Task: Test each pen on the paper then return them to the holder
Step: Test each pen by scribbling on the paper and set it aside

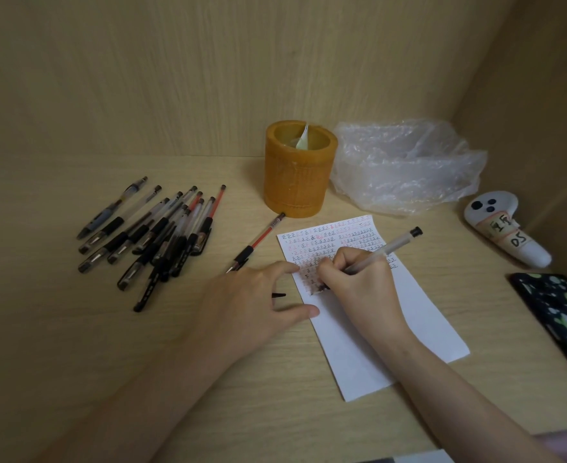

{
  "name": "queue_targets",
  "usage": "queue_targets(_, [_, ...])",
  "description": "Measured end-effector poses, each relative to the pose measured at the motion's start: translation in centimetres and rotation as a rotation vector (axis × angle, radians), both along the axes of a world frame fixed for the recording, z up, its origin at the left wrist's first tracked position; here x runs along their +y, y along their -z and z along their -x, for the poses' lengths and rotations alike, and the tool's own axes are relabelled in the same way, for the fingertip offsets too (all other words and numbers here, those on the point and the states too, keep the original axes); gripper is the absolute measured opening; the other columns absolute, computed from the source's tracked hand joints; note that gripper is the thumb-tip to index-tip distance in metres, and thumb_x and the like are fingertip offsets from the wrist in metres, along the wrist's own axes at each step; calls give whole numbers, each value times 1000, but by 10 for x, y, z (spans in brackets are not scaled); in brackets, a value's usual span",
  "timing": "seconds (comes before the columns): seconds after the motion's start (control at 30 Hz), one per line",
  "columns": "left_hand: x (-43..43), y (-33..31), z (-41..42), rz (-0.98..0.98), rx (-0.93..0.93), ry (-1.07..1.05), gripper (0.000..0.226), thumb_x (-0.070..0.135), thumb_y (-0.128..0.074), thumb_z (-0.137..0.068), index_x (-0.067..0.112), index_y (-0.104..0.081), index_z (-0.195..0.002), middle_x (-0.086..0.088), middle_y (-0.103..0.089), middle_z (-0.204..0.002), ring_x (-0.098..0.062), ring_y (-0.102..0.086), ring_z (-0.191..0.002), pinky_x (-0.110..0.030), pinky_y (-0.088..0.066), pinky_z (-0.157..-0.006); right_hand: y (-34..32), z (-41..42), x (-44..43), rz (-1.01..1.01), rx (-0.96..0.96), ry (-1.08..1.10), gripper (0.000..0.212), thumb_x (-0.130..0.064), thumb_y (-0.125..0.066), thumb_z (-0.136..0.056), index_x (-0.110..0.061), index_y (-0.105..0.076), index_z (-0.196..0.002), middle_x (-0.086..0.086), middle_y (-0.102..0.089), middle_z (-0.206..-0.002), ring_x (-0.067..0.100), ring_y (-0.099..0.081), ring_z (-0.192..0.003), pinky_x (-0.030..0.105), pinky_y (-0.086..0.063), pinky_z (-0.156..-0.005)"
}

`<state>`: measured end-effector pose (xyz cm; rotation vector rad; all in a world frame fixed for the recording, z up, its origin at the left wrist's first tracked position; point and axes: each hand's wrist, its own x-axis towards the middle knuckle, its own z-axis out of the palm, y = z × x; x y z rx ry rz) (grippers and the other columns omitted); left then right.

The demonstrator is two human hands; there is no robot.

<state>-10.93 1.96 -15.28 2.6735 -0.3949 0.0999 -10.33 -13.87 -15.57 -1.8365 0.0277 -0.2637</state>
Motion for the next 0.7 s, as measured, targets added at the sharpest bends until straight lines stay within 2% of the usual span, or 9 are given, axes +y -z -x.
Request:
queue_targets(0.07, [0, -1, 0, 2, -1, 3, 69, 79, -50, -64, 48, -43, -125, 14, -65, -84, -3, -59, -92, -25, -48, -78, -1, 0, -1, -22, 5, 0, 30, -3, -63, -80, 6, -51, -55, 17, -52, -53, 14, -48, -55, 20, -39, -54])
queue_targets(0.13, [0, -1, 0, -4, -4, 9, 69, 79, -50, -65, 47, -43, -125, 15, -55, -72, -4, -59, -89, -24, -47, -77, -1, 1, -1, -38, 8, -19, 33, -4, -64, -82, 1, -53, -51, 6, -52, -49, 9, -47, -53, 16, -38, -53])
queue_targets(0.23, [0, -2, 0, -12, 12, 14, 69, 79, -49, -65, 48, -43, -126, 17, -47, -65, -3, -59, -87, -24, -47, -77, -1, 1, 0, -28, 8, -52, 38, -4, -65, -82, -8, -51, -47, -8, -49, -42, 2, -45, -47, 12, -36, -52])
queue_targets(0.37, [0, -3, 1, -15, 9, 10, 69, 79, -50, -65, 47, -43, -125, 17, -47, -63, -4, -58, -84, -25, -48, -77, -1, 1, -1, -27, 10, -56, 35, -2, -66, -78, -9, -50, -48, -5, -50, -44, 6, -49, -50, 15, -40, -53])
queue_targets(0.5, [0, -2, 1, -3, 10, 10, 69, 78, -50, -65, 47, -42, -126, 15, -62, -81, -3, -59, -91, -25, -48, -79, -2, 2, 0, -35, 19, -60, 37, 0, -65, -78, -11, -49, -46, -9, -49, -42, 4, -48, -49, 15, -40, -52])
queue_targets(0.7, [-1, -3, 1, -11, 3, 11, 69, 79, -49, -65, 48, -42, -126, 15, -58, -77, -3, -59, -89, -24, -47, -78, -2, 2, 0, -20, 11, -9, 32, 2, -63, -77, -5, -47, -50, 2, -44, -46, 6, -40, -48, 14, -35, -48])
